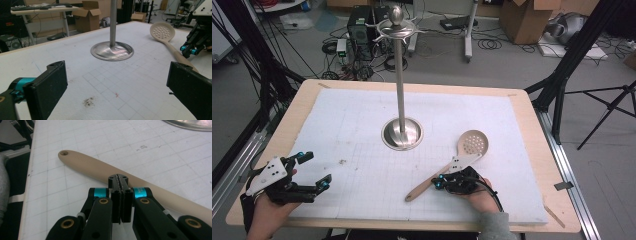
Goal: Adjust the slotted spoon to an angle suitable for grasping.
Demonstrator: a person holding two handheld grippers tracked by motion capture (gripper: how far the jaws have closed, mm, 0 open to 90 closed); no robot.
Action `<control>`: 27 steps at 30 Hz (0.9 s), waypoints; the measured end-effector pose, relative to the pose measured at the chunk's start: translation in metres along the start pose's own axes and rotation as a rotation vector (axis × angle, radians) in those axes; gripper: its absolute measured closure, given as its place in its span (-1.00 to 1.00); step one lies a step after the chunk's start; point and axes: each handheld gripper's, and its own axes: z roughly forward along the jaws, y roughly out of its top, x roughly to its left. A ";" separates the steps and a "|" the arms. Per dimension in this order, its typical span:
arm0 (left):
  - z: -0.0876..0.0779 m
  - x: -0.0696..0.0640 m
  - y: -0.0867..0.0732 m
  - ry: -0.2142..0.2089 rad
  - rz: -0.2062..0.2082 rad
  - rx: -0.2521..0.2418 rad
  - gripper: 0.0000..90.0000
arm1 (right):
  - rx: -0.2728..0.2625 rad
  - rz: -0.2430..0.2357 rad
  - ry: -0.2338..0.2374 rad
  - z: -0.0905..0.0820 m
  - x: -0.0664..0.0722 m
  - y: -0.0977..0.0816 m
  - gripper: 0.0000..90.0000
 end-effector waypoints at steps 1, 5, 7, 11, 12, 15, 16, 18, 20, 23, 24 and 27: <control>-0.001 0.000 0.000 0.003 -0.001 0.001 -0.92 | 0.001 0.000 -0.004 0.001 0.000 0.001 1.00; -0.004 0.001 -0.003 0.014 -0.007 0.004 -0.92 | -0.003 0.008 -0.020 0.006 -0.001 0.005 1.00; -0.006 0.001 -0.003 0.018 -0.009 0.004 -0.92 | -0.003 0.006 -0.031 0.008 -0.001 0.006 1.00; -0.009 0.001 -0.003 0.022 -0.009 0.000 -0.92 | -0.005 0.008 -0.039 0.011 -0.002 0.009 1.00; -0.010 0.001 -0.003 0.025 -0.009 0.001 -0.92 | -0.007 0.010 -0.043 0.011 -0.003 0.009 1.00; -0.012 0.001 -0.004 0.026 -0.010 -0.002 -0.92 | -0.007 0.014 -0.056 0.015 -0.004 0.012 1.00; -0.012 0.000 -0.004 0.028 -0.011 -0.002 -0.92 | -0.007 0.014 -0.056 0.015 -0.004 0.012 1.00; -0.013 0.000 -0.004 0.030 -0.010 0.002 -0.92 | -0.008 0.014 -0.062 0.016 -0.004 0.013 1.00; -0.014 0.000 -0.005 0.031 -0.011 0.003 -0.92 | -0.007 0.013 -0.067 0.017 -0.004 0.014 1.00; -0.016 0.000 -0.005 0.037 -0.011 0.002 -0.92 | -0.009 0.009 -0.077 0.019 -0.005 0.015 1.00; -0.017 0.000 -0.005 0.040 -0.011 0.002 -0.92 | -0.009 0.012 -0.078 0.020 -0.005 0.016 1.00; -0.020 0.000 -0.005 0.046 -0.009 0.002 -0.92 | -0.008 0.010 -0.085 0.021 -0.006 0.018 1.00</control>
